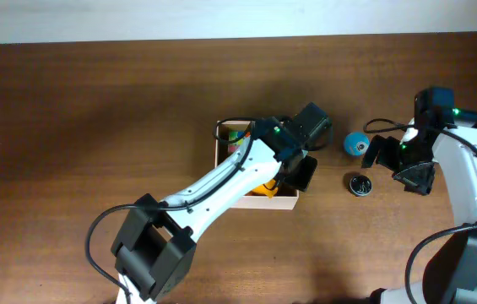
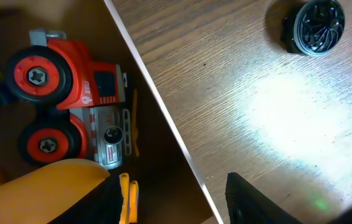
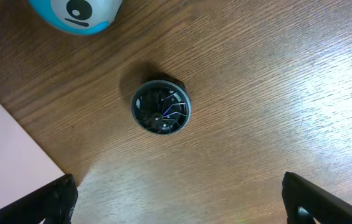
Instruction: Pack container
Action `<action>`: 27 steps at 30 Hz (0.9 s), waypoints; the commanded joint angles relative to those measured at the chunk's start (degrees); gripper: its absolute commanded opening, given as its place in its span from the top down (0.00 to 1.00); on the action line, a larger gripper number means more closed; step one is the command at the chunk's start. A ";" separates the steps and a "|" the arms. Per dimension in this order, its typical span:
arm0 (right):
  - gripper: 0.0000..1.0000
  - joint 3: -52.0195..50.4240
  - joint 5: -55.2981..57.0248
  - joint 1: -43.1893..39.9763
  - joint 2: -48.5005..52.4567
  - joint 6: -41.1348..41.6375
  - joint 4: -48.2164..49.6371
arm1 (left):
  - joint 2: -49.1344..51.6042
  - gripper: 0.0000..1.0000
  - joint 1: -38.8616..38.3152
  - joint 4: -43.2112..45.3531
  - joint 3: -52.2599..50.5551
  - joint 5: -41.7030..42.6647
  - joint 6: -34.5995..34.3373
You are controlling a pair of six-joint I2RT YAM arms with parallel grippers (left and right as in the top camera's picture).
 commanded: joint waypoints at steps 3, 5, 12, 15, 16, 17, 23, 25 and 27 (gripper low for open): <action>0.01 0.61 -0.11 -0.22 0.17 0.28 0.26 | -3.06 0.45 -0.17 -1.73 1.27 -1.81 0.90; 0.01 0.61 -0.11 -0.22 0.17 0.28 0.37 | -5.05 0.45 -0.17 -3.30 2.05 -4.44 0.90; 0.01 0.61 -0.09 -0.22 0.17 0.28 0.42 | -9.92 0.40 -0.17 -8.15 2.60 -8.50 0.87; 0.01 0.61 -0.11 -0.22 0.17 0.28 0.42 | -9.35 0.41 -0.17 -9.38 1.49 -8.50 0.81; 0.01 0.61 -0.11 -0.22 0.17 0.28 0.42 | -9.29 0.46 -0.17 -9.31 0.70 -8.50 0.61; 0.01 0.61 -0.11 -0.22 0.17 0.28 0.42 | -9.27 0.52 -0.17 -9.14 -0.07 -8.50 0.39; 0.01 0.61 -0.11 -0.22 0.17 0.28 0.42 | -9.25 0.75 -0.17 -8.33 -3.69 -8.52 -0.92; 0.02 0.61 -0.11 -0.22 0.17 0.28 0.48 | -9.25 0.76 -0.13 -6.82 -5.40 -8.57 -1.16; 0.01 0.61 -0.11 -0.22 0.17 0.28 0.55 | -9.25 0.78 -0.09 -4.33 -7.96 -8.52 -1.33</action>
